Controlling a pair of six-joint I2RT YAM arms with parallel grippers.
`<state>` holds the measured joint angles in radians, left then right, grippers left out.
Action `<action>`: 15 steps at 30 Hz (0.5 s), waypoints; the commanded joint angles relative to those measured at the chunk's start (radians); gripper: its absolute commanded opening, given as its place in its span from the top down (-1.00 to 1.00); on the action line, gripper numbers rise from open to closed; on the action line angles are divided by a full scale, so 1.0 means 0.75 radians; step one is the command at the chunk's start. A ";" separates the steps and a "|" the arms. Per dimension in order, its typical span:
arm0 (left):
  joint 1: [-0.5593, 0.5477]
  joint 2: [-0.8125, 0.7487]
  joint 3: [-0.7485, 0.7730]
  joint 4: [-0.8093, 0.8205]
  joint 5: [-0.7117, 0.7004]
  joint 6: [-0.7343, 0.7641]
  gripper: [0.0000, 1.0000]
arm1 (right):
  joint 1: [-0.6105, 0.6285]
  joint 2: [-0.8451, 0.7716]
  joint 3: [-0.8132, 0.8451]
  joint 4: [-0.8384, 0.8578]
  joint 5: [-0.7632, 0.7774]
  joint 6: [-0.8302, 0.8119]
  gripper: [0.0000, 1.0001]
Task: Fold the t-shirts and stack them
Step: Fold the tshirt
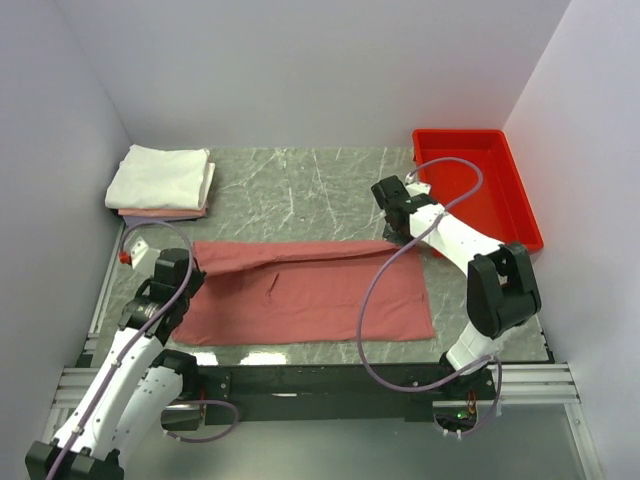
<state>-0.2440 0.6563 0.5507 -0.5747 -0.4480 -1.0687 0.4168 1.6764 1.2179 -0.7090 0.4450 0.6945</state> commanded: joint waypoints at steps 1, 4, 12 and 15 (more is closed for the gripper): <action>-0.004 -0.063 -0.002 -0.105 -0.065 -0.088 0.99 | 0.011 -0.098 -0.051 -0.006 0.014 -0.012 1.00; -0.004 -0.110 0.000 -0.154 -0.088 -0.129 0.99 | 0.011 -0.130 -0.102 -0.002 -0.014 0.003 1.00; -0.004 -0.210 -0.037 -0.254 -0.061 -0.228 0.99 | 0.015 -0.165 -0.174 0.009 -0.049 -0.001 1.00; -0.004 -0.255 -0.045 -0.277 -0.051 -0.260 0.99 | 0.021 -0.182 -0.206 0.021 -0.053 0.003 1.00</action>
<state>-0.2455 0.4995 0.5255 -0.7425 -0.4686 -1.2156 0.4229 1.5932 1.0817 -0.7059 0.3946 0.6903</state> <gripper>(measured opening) 0.020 0.009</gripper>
